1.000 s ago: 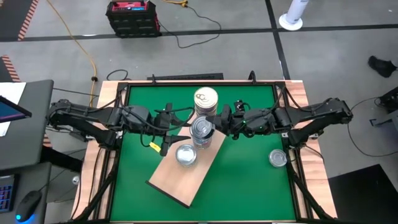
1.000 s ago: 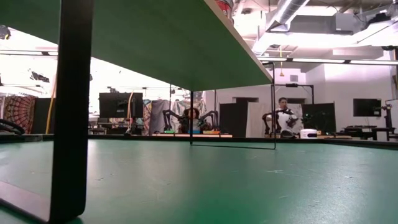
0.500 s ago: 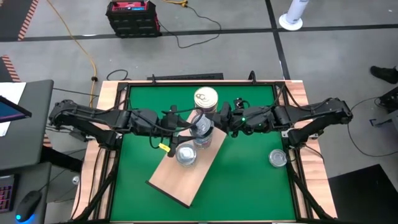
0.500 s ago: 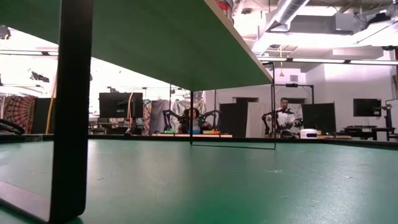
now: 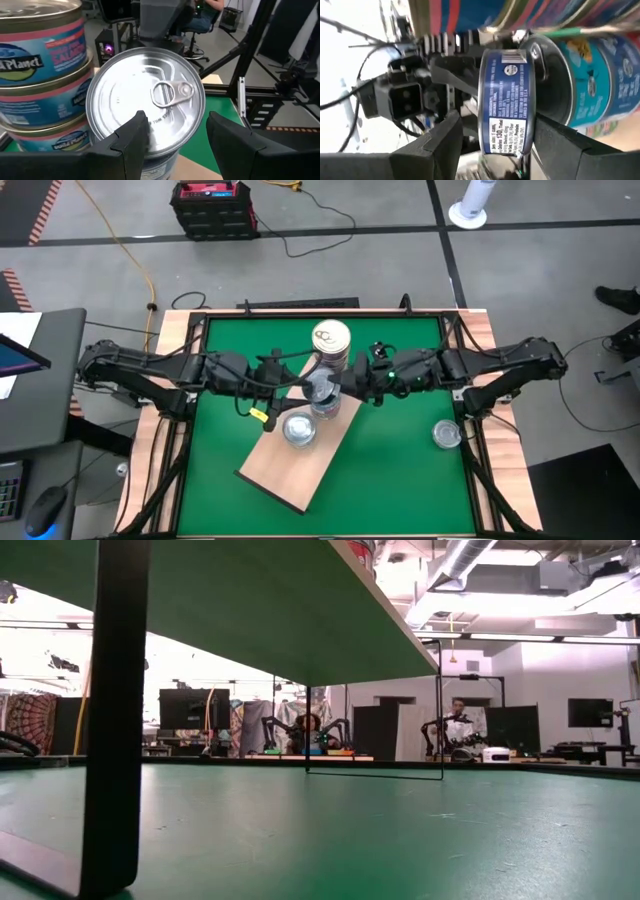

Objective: Stack canned seafood by type on shelf
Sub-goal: Stack the blue tuna can on top of the yellow blue tuna can on the shelf

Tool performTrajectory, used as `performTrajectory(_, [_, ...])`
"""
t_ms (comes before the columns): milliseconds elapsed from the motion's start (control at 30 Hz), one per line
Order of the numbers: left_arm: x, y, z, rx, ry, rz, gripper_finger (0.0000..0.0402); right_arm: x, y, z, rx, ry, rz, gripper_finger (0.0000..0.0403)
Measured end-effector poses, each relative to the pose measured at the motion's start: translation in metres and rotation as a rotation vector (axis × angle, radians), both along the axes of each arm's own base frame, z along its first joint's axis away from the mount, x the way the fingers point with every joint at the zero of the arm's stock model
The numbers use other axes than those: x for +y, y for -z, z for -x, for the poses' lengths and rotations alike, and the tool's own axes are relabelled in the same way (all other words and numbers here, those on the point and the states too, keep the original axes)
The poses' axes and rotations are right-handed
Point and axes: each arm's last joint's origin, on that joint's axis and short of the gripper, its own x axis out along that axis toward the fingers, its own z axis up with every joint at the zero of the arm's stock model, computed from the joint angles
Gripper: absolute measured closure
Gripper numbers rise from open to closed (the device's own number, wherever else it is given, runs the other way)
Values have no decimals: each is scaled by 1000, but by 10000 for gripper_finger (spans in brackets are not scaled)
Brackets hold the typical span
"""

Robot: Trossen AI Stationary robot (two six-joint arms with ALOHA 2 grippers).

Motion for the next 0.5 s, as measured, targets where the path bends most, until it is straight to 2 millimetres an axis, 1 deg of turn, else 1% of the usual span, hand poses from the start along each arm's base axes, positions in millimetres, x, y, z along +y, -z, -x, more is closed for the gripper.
performTrajectory(100, [0,0,0,-3,4,7,210,-2,0,1,9,-55,6,149])
performTrajectory(233, [0,-1,0,-10,-3,26,210,-7,1,6,53,-79,25,149])
performTrajectory(333, [0,-1,0,-9,-9,36,210,-11,2,10,85,-71,28,149])
performTrajectory(500, [1,-2,0,-18,-32,38,210,-15,0,10,69,-59,30,149])
